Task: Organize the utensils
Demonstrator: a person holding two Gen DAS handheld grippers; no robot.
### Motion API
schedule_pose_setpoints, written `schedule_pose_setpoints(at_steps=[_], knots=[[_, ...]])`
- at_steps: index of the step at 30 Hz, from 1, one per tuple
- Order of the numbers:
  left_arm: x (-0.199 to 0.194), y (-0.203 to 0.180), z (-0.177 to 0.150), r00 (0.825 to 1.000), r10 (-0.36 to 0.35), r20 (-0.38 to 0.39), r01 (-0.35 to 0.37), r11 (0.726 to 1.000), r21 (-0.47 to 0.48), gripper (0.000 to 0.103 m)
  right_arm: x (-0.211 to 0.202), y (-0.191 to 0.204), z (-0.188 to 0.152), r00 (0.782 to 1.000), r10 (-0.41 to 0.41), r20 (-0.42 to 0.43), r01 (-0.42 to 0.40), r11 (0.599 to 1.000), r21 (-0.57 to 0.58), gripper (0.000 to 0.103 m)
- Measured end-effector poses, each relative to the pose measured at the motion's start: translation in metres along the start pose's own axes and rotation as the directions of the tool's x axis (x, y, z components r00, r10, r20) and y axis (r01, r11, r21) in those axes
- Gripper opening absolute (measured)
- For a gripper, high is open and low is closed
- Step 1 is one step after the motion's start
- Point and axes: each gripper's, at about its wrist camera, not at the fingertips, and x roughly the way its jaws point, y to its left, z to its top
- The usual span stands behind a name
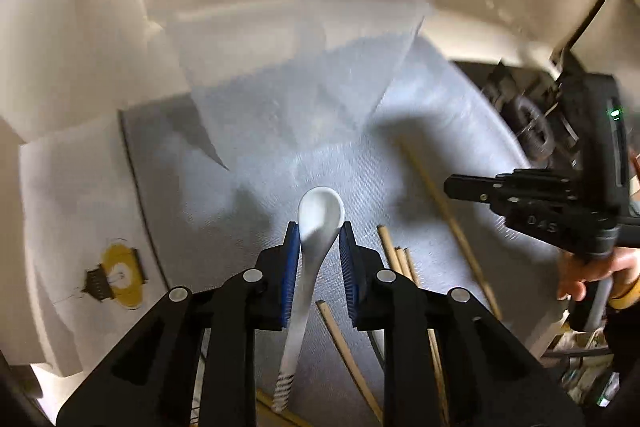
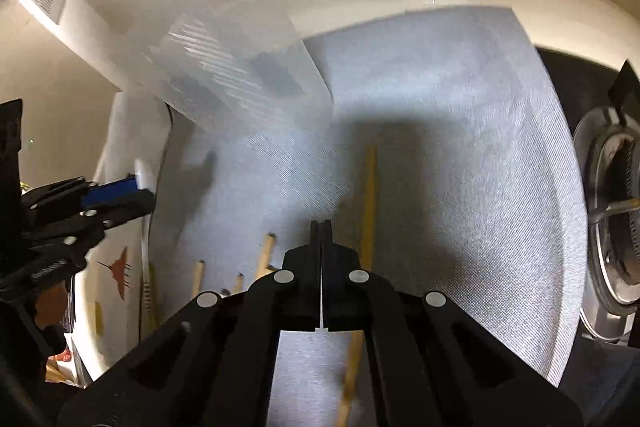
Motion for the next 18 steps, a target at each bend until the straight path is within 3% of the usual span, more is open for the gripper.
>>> schedule_pose_setpoints(at_steps=[6,7,10,15,18], knots=[[-0.044,0.022,-0.014,0.997,0.003,0.082,-0.002,1.000,-0.011,0.020,-0.016,0.007,0.005,0.998,-0.041,0.057,0.042,0.999,-0.017,0.001],[-0.050,0.030,-0.019,0.996,0.005,0.086,-0.004,1.000,-0.013,0.020,-0.012,0.006,0.006,0.995,-0.087,0.048,0.088,0.996,-0.015,0.007],[-0.050,0.037,-0.025,0.996,0.006,0.089,-0.004,1.000,-0.024,0.020,0.008,-0.006,0.009,0.988,-0.156,0.003,0.156,0.988,-0.010,0.055],[-0.052,0.036,-0.028,0.995,0.012,0.099,-0.009,1.000,-0.028,0.020,0.039,-0.015,0.015,0.984,-0.177,-0.036,0.177,0.984,0.004,0.055],[-0.053,0.037,-0.028,0.995,0.018,0.099,-0.014,0.999,-0.035,0.020,0.051,0.004,0.015,0.964,-0.267,-0.013,0.263,0.956,-0.132,0.041]])
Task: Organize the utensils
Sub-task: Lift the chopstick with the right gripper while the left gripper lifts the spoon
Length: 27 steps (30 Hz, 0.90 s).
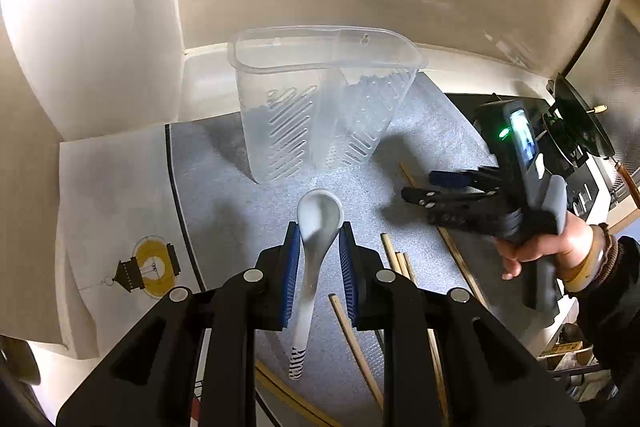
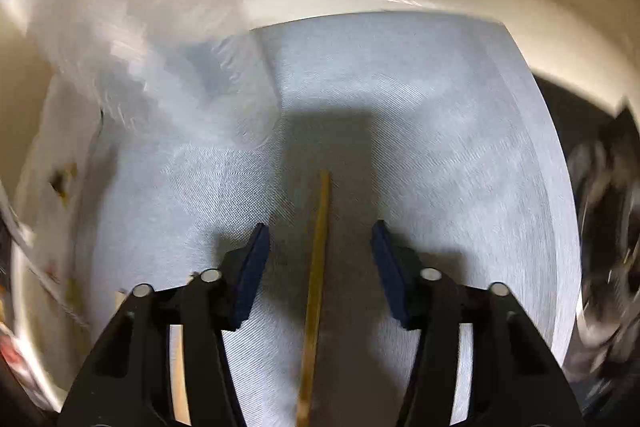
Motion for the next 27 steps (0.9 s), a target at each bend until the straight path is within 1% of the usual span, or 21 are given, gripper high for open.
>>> schedule_pose_setpoints(at_steps=[1,2,3,5,7,8,11,12,14,19,20,21,25,27], knots=[[-0.001,0.001,0.000,1.000,0.002,0.000,-0.002,1.000,-0.003,0.020,0.001,0.005,-0.001,0.999,-0.036,0.006,0.036,0.999,-0.032,0.024],[-0.002,0.002,0.000,1.000,0.004,0.002,-0.004,1.000,-0.007,0.020,0.000,0.010,-0.001,1.000,-0.023,0.015,0.023,0.998,-0.058,0.006],[-0.002,0.003,0.000,1.000,0.005,0.006,-0.005,1.000,-0.009,0.020,0.000,0.011,-0.002,1.000,-0.003,0.003,0.003,0.999,-0.051,0.006],[-0.007,0.006,-0.001,1.000,0.010,0.014,-0.010,1.000,-0.017,0.020,-0.001,0.011,-0.004,1.000,0.002,-0.007,-0.002,0.999,-0.042,0.006],[-0.012,0.007,0.000,1.000,0.014,0.026,-0.014,1.000,-0.021,0.020,-0.005,0.005,-0.008,0.999,0.050,-0.016,-0.050,0.999,0.004,0.006],[-0.016,0.008,0.001,0.999,0.014,0.037,-0.013,1.000,-0.023,0.020,-0.013,0.001,-0.010,0.996,0.089,-0.003,-0.088,0.995,0.035,0.006],[-0.032,0.011,0.005,0.997,0.020,0.075,-0.018,0.999,-0.026,0.020,-0.047,-0.003,-0.011,0.988,0.137,0.069,-0.140,0.989,0.040,0.006],[-0.038,0.012,0.006,0.996,0.023,0.088,-0.020,0.999,-0.027,0.020,-0.062,-0.003,-0.011,0.982,0.158,0.098,-0.163,0.986,0.038,0.006],[-0.050,0.012,0.009,0.993,0.025,0.113,-0.023,1.000,-0.020,0.003,-0.089,-0.001,-0.011,0.970,0.186,0.155,-0.191,0.981,0.023,0.006],[-0.071,0.013,0.018,0.985,0.035,0.170,-0.033,0.999,-0.014,0.003,-0.134,0.002,-0.006,0.938,0.223,0.265,-0.226,0.974,-0.019,0.006],[-0.074,0.013,0.020,0.984,0.036,0.177,-0.034,0.999,-0.014,0.003,-0.139,0.004,-0.010,0.934,0.227,0.275,-0.229,0.973,-0.026,0.006],[-0.074,0.014,0.021,0.983,0.038,0.178,-0.036,0.999,-0.017,0.003,-0.140,0.013,-0.005,0.931,0.231,0.282,-0.231,0.972,-0.034,0.006],[-0.076,0.016,0.020,0.982,0.043,0.186,-0.038,0.999,-0.031,0.003,-0.141,0.011,-0.006,0.928,0.237,0.287,-0.237,0.971,-0.036,0.006],[-0.076,0.016,0.019,0.982,0.040,0.183,-0.035,0.999,-0.026,0.003,-0.145,0.015,0.002,0.927,0.237,0.291,-0.237,0.971,-0.038,0.006]])
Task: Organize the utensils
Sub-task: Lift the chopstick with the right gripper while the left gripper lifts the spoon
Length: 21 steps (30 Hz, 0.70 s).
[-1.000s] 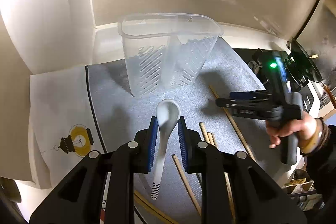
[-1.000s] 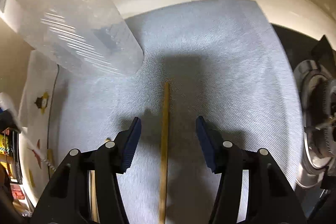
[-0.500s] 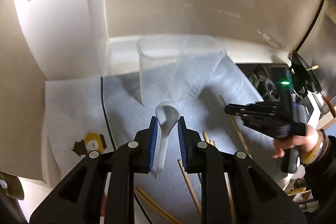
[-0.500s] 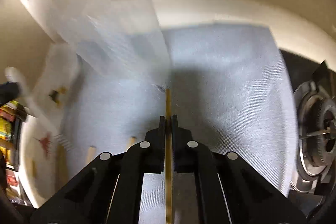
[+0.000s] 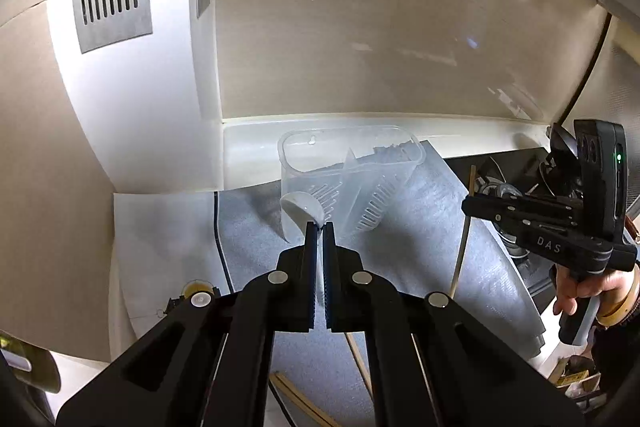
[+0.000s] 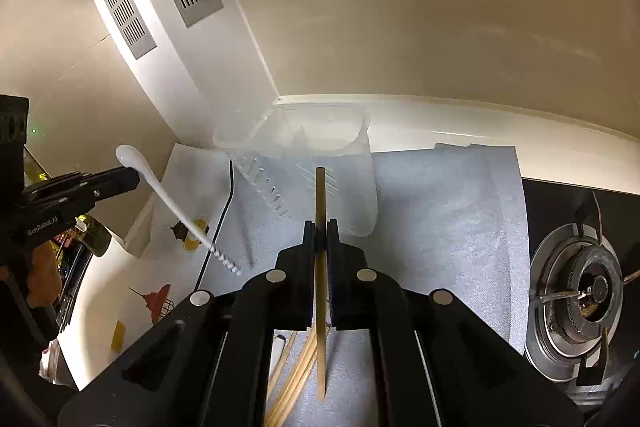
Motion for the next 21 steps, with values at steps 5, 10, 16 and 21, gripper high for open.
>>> schedule_pose_setpoints(at_steps=[5,10,16,21], knots=[[-0.004,-0.001,0.002,1.000,0.001,0.005,-0.001,1.000,0.008,0.002,-0.015,0.007,0.009,0.999,0.018,0.027,-0.018,1.000,-0.004,0.006],[-0.016,-0.004,0.009,1.000,0.005,0.014,-0.005,1.000,0.022,0.002,-0.051,0.021,0.036,0.993,0.065,0.100,-0.061,0.997,-0.045,0.006],[-0.051,-0.007,0.045,0.998,0.000,0.062,-0.003,0.998,0.057,0.002,-0.098,0.040,0.091,0.966,0.120,0.227,-0.095,0.988,-0.120,0.006],[-0.085,-0.016,0.089,0.986,0.010,0.168,-0.026,0.995,0.094,0.000,-0.109,0.051,0.128,0.943,0.087,0.320,-0.032,0.984,-0.175,0.006]])
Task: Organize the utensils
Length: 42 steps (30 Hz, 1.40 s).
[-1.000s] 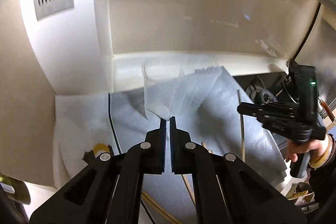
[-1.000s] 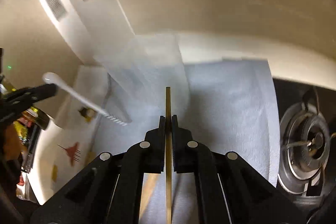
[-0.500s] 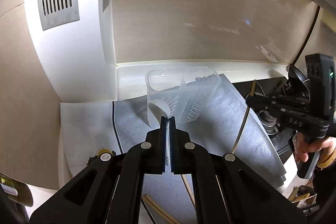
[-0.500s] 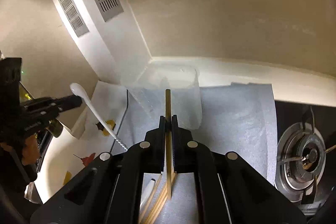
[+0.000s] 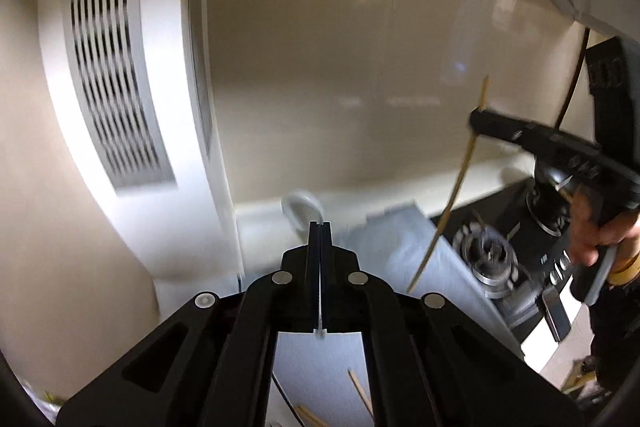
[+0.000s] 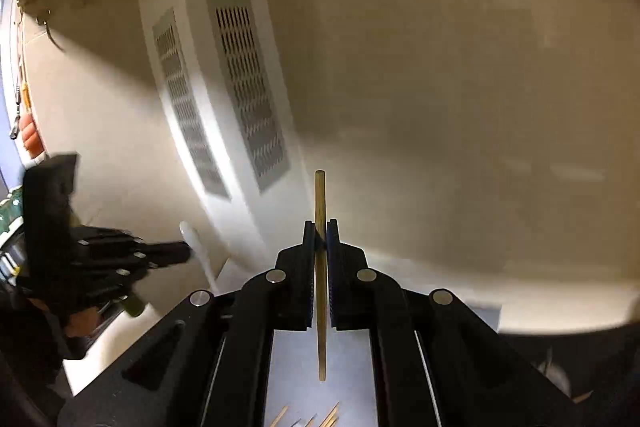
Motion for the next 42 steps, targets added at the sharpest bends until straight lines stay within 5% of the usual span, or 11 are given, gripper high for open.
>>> schedule_pose_setpoints(at_steps=[5,11,16,28,30,31,32,34,37,40,42], knots=[[0.004,-0.011,0.033,0.996,0.012,0.088,-0.015,0.999,0.034,0.000,0.026,0.002,0.016,0.997,-0.056,0.047,0.058,0.997,-0.044,0.006],[0.022,-0.005,0.033,0.997,0.008,0.078,-0.007,1.000,-0.013,0.000,0.061,-0.008,0.011,0.997,-0.071,0.028,0.071,0.997,-0.015,0.006],[0.022,0.004,0.025,0.997,0.040,0.065,-0.038,0.999,-0.037,0.000,0.094,-0.011,-0.004,0.995,-0.079,-0.066,0.077,0.997,-0.023,0.006],[0.037,0.015,0.009,0.998,0.055,-0.009,-0.055,0.996,-0.073,0.000,0.065,0.003,0.029,0.994,-0.084,0.066,0.087,0.995,-0.053,0.006],[0.043,0.020,0.003,0.998,0.059,-0.035,-0.062,0.994,-0.094,0.007,0.068,0.003,0.027,0.994,-0.089,0.062,0.093,0.994,-0.061,0.006],[0.043,0.028,-0.002,0.997,0.066,-0.046,-0.071,0.992,-0.107,0.020,0.072,0.002,0.022,0.995,-0.092,0.048,0.095,0.993,-0.063,0.006],[0.046,0.032,-0.007,0.996,0.073,-0.055,-0.079,0.989,-0.122,0.048,0.077,0.001,0.016,0.995,-0.092,0.033,0.094,0.994,-0.062,0.006],[0.049,0.041,-0.019,0.994,0.094,-0.048,-0.100,0.983,-0.152,0.070,0.086,-0.001,0.001,0.996,-0.086,-0.015,0.085,0.994,-0.072,0.007],[0.062,0.050,-0.038,0.989,0.112,-0.092,-0.127,0.977,-0.174,0.070,0.096,-0.004,-0.024,0.994,-0.073,-0.084,0.067,0.995,-0.069,0.012],[0.088,0.057,-0.066,0.978,0.114,-0.173,-0.147,0.970,-0.192,0.070,0.099,-0.008,-0.042,0.990,-0.061,-0.125,0.058,0.998,-0.033,0.045],[0.104,0.061,-0.086,0.970,0.094,-0.223,-0.141,0.969,-0.202,0.071,0.095,-0.010,-0.050,0.990,-0.059,-0.126,0.059,0.998,-0.008,0.047]])
